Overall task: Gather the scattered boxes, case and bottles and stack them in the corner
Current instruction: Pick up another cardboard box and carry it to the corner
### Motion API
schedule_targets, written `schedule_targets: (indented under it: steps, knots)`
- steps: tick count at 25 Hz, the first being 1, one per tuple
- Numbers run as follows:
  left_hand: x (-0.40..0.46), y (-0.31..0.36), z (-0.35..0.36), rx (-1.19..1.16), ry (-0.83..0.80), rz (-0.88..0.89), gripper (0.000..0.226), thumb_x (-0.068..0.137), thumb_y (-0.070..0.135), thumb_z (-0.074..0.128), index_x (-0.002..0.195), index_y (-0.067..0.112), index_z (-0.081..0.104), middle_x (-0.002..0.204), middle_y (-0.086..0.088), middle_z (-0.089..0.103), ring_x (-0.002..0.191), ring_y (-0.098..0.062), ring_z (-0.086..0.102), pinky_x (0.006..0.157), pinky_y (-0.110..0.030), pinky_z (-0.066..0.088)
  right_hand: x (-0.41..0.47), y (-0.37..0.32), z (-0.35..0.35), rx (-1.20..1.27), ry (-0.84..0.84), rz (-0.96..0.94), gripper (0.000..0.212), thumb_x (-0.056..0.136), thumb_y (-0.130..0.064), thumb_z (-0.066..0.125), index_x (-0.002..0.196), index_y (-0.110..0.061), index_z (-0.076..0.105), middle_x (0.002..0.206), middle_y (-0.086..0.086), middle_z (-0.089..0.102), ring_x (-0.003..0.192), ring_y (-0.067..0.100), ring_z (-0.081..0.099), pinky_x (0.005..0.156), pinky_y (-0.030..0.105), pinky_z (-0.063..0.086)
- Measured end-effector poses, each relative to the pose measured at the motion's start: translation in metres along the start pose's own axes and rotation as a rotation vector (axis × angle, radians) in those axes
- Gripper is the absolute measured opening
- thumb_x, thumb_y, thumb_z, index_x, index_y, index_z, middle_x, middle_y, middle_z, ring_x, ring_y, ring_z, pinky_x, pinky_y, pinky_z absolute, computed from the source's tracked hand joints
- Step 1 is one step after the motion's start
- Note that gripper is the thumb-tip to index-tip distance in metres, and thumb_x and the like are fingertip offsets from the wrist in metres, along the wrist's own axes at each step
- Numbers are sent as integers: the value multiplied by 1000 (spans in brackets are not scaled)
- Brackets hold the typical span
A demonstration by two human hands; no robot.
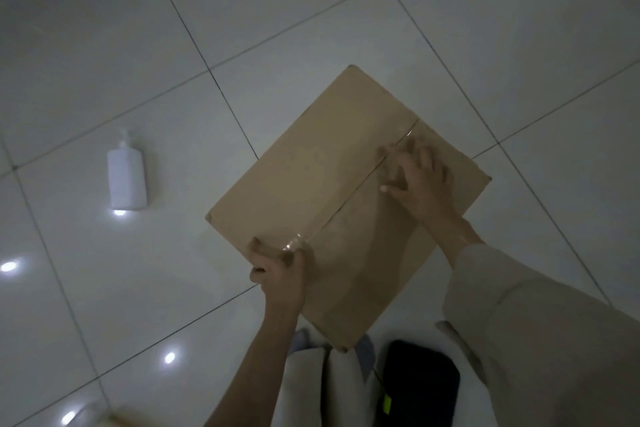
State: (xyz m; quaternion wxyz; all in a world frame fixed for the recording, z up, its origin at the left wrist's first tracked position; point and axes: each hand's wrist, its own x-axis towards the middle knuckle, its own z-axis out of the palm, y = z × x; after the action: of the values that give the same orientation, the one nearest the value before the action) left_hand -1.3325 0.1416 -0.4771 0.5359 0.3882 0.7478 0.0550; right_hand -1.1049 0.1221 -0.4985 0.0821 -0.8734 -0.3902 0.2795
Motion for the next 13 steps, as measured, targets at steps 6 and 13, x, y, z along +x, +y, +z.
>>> schedule_targets:
  steps: [6,13]
  knots:
    - [37,36,-10,39,81,94,80,81,27,65,143,19,14,148,-20,16,130,-39,32,107,-49,34,21,7,4,-44,-74,21,89,71,-60,64,140,-53,8,157,1,-12,142,40,-10,107,68,0]
    - [86,67,-28,132,101,270,99,69,30,78,142,17,12,145,-17,30,133,-37,31,103,-43,33,42,7,-8,-156,-33,85,108,53,-80,59,138,-57,-4,155,13,-18,139,44,6,104,63,22]
